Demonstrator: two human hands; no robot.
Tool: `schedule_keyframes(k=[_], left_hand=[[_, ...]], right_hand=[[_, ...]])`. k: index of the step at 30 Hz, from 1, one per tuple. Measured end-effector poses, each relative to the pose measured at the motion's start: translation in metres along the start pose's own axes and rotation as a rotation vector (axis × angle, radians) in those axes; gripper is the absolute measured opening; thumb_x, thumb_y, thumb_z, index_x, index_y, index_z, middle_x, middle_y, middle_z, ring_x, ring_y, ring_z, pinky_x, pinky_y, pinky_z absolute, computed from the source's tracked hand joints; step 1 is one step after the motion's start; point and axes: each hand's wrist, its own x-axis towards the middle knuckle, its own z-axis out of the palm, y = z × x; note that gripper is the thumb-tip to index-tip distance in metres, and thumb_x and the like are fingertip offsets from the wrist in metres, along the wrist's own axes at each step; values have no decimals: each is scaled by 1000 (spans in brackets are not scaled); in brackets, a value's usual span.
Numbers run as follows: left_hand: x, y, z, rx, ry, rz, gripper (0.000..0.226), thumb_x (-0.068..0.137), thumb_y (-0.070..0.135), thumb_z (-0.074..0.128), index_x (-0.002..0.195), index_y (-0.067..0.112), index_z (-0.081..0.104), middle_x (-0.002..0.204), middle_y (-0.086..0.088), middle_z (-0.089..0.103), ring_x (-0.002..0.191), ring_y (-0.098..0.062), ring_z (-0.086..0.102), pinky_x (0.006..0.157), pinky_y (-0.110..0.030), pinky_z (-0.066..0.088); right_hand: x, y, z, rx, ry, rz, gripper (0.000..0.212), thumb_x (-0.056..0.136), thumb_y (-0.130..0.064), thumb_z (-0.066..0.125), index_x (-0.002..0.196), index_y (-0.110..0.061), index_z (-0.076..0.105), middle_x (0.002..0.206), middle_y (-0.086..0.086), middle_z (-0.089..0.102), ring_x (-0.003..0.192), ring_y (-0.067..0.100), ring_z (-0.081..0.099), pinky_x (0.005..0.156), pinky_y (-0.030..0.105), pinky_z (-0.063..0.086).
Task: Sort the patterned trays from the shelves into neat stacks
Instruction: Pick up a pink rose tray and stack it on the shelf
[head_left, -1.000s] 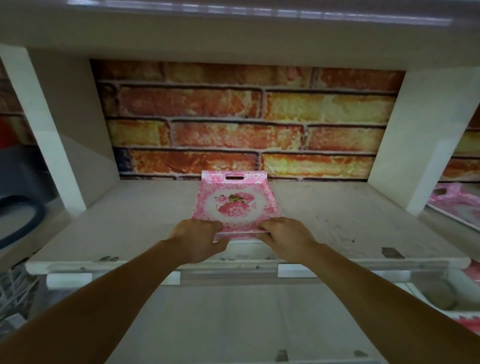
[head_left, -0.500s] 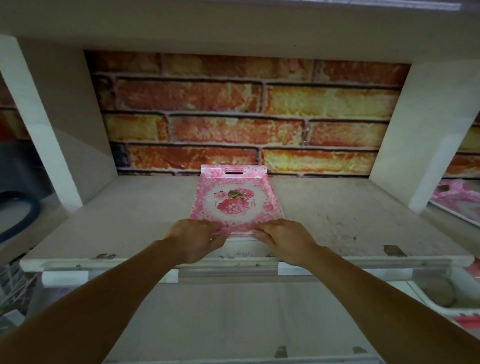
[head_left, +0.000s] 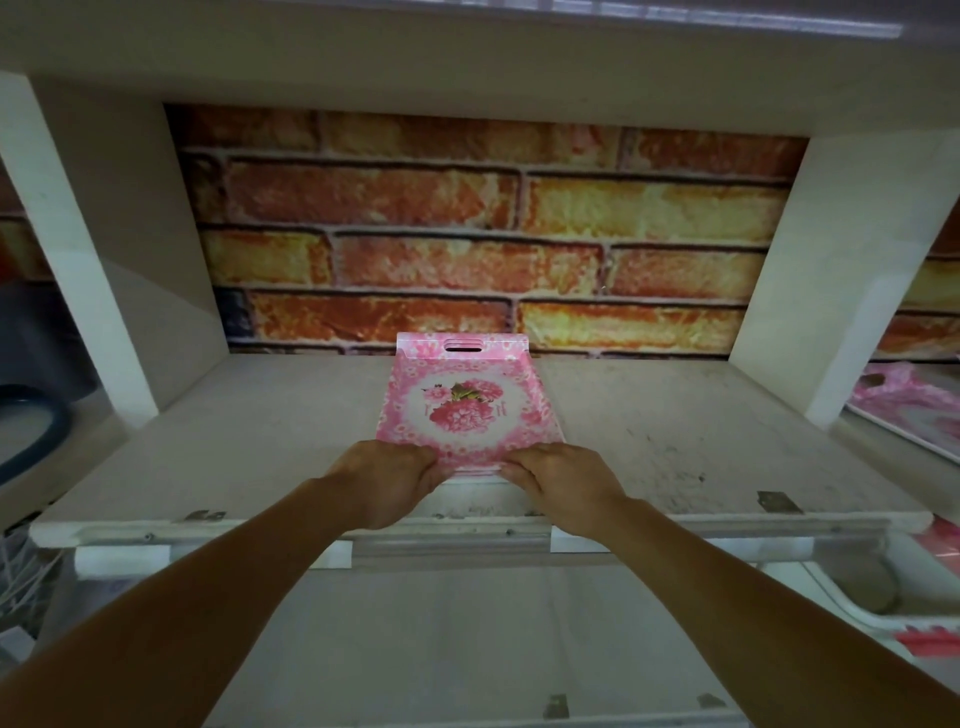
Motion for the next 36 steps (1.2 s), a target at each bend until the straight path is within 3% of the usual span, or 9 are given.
schedule_keyframes(k=[7,11,17,21,25,33,36], left_hand=[[-1,3,-3,27,-11,-4,48,100,50,18,113,21,54,107,1,65,95,-20,62,79,-29,46],[-1,4,-6,-89,-63,-27,46,101,48,23,119,19,53,118,-2,63,106,-22,58,87,-28,42],[3,23,-19,-170,2,-49,60,96,57,31,145,22,32,145,-3,45,127,-24,46,103,-35,40],[17,57,-30,-91,75,52,63,95,59,30,147,23,27,153,-2,33,136,-24,35,107,-37,35],[30,99,-31,-89,70,102,64,95,59,28,148,24,24,155,0,26,141,-22,25,110,-44,29],[42,196,-60,-111,61,210,66,95,61,25,150,27,17,159,2,15,145,-21,14,114,-47,20],[42,249,-75,-119,62,261,66,95,61,26,150,27,17,159,3,15,144,-20,14,114,-46,19]], right_hand=[[-1,1,0,-16,-2,7,45,101,-50,29,122,-27,63,117,-5,67,103,17,61,83,27,46],[-1,2,-1,-19,-40,-19,47,101,-50,31,125,-22,60,121,0,65,106,22,61,87,30,44],[-30,7,-17,4,0,46,81,87,-70,13,145,-19,38,149,3,41,134,22,38,110,36,25],[-66,23,-36,-24,-35,185,65,96,-60,30,151,-25,25,157,-1,24,144,18,19,115,37,16],[-116,43,-57,-48,-69,307,64,96,-59,33,151,-27,21,160,-3,15,145,17,12,115,40,14],[-217,84,-106,-65,-33,483,67,93,-65,32,150,-31,22,160,-3,14,145,17,12,117,45,15],[-265,101,-126,-87,-19,532,84,82,-79,17,150,-31,22,159,-3,15,145,17,13,116,44,16]])
